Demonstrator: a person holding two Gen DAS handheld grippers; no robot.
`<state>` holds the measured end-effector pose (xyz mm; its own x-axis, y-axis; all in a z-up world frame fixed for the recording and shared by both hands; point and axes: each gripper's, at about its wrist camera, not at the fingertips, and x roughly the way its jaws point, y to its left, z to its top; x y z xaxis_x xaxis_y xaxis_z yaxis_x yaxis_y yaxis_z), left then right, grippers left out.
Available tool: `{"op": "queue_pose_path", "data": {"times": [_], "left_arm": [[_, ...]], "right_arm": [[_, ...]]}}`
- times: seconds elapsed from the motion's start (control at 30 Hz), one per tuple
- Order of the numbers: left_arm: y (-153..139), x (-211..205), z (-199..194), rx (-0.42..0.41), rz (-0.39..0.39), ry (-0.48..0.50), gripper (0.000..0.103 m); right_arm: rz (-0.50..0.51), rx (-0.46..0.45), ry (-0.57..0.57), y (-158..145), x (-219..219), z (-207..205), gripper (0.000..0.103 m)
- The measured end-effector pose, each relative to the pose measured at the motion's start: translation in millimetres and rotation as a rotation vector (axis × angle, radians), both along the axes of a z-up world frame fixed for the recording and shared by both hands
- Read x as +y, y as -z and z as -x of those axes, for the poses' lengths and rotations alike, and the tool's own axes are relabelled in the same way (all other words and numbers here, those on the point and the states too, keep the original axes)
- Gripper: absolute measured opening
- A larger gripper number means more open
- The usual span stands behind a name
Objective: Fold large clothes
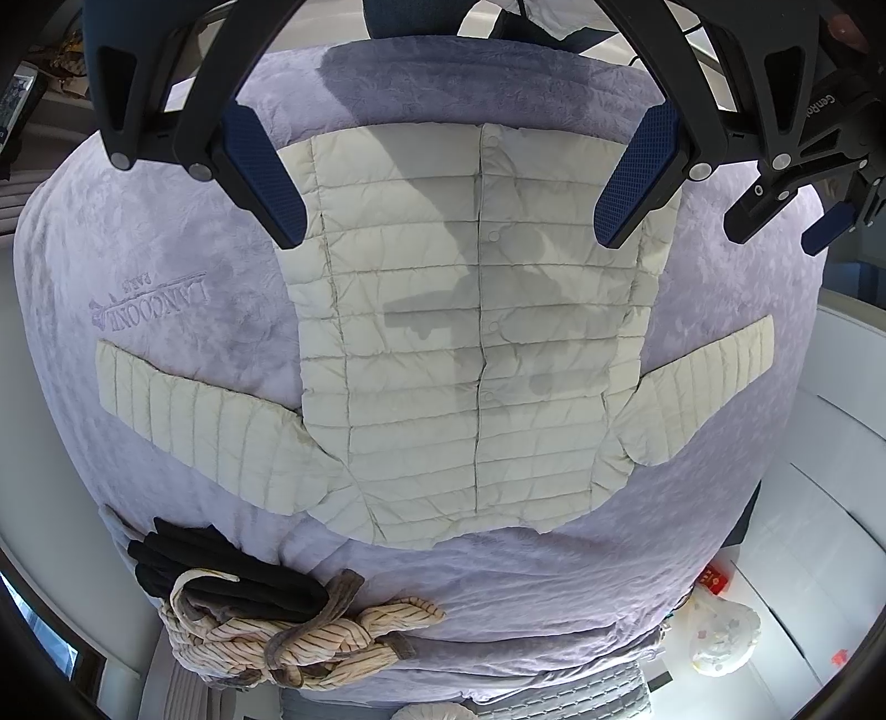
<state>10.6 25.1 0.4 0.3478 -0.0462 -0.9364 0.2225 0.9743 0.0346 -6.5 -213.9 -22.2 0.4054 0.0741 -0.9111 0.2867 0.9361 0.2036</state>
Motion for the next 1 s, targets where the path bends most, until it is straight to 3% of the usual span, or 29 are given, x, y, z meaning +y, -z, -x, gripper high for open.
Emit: {"op": "queue_pose_path", "data": {"times": [0.6, 1.0], "left_arm": [[0.5, 4.2, -2.6, 0.002, -0.007, -0.007, 0.103], [0.3, 5.4, -2.7, 0.001, -0.007, -0.008, 0.103]], "right_arm": [[-0.001, 0.031, 0.005, 10.9, 9.0, -1.6, 0.103], [0.002, 0.002, 0.007, 11.5, 9.7, -0.6, 0.103]]}}
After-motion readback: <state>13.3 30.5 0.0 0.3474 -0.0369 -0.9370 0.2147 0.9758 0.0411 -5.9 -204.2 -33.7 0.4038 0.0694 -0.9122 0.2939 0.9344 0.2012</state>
